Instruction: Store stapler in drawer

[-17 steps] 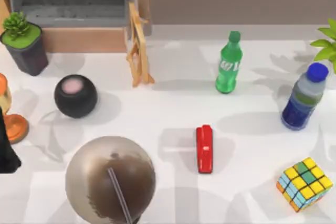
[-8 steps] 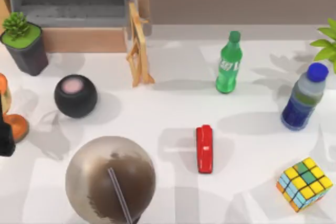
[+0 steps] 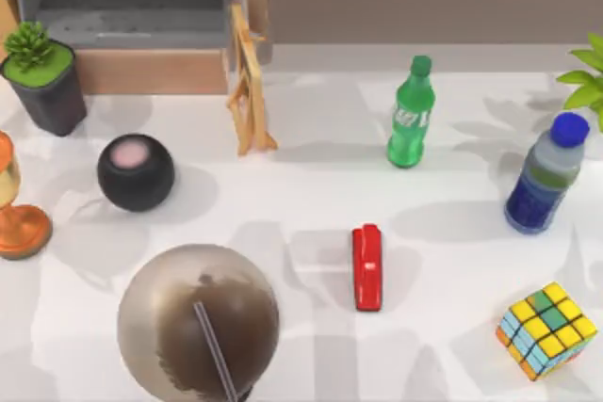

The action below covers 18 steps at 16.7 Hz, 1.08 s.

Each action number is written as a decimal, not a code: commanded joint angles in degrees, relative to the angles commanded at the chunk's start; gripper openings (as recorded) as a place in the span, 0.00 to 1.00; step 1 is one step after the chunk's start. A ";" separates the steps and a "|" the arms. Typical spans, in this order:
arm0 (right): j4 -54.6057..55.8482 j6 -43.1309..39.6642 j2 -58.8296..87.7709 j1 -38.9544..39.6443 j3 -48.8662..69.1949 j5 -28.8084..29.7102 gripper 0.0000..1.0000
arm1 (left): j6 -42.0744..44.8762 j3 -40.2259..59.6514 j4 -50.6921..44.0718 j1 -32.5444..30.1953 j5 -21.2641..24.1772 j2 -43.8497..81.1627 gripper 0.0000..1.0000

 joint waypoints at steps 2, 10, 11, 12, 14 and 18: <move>0.00 0.00 0.00 0.00 0.00 0.00 1.00 | 8.48 5.92 6.32 2.47 2.24 12.22 1.00; 0.00 0.00 0.00 0.00 0.00 0.00 1.00 | 37.42 26.57 28.35 10.79 10.20 55.52 1.00; 0.00 0.00 0.00 0.00 0.00 0.00 1.00 | 39.98 28.44 30.35 11.50 10.96 59.45 1.00; 0.00 0.00 0.00 0.00 0.00 0.00 1.00 | 42.22 30.09 32.11 12.11 11.63 62.90 1.00; 0.00 0.00 0.00 0.00 0.00 0.00 1.00 | 45.68 32.67 34.85 13.03 12.70 68.16 1.00; 0.00 0.00 0.00 0.00 0.00 0.00 1.00 | 48.02 34.42 36.72 13.63 13.44 71.63 1.00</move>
